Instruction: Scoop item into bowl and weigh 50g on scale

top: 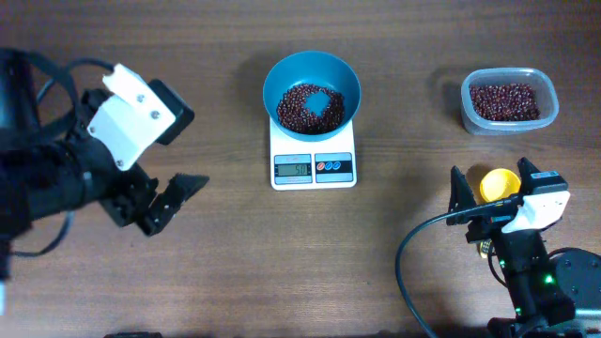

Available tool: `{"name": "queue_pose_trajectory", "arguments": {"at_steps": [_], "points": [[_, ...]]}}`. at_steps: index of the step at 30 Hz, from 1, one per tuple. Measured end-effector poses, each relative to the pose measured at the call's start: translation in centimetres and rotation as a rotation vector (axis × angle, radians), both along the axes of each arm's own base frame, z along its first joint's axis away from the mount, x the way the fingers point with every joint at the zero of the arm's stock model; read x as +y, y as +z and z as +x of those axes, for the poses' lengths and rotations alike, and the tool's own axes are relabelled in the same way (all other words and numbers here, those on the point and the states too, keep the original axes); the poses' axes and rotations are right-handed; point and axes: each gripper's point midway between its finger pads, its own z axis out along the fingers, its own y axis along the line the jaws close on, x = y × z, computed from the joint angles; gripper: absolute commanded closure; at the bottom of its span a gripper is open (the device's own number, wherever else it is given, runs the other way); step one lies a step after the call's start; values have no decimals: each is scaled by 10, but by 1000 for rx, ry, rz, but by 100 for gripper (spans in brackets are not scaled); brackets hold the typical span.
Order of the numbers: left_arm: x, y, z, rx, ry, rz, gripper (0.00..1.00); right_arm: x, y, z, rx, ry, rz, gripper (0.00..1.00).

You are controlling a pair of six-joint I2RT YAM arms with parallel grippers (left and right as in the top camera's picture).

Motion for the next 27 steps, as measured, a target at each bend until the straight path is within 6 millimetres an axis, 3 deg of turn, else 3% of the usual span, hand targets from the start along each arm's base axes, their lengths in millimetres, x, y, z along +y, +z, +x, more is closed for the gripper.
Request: {"name": "queue_pose_trajectory", "arguments": {"at_steps": [5,9,11,19,27], "points": [[-1,-18,16,-106,36,-44,1,0,0,0,0,0,0,1],[1,-21,37,-106,174,-159,1,0,0,0,0,0,0,1],[2,-23,39,-95,204,-181,1,0,0,0,0,0,0,1],[1,1,10,-212,231,-185,1,0,0,0,0,0,0,1],[22,-23,-5,-275,329,-125,2,0,0,0,0,0,0,1]]}}
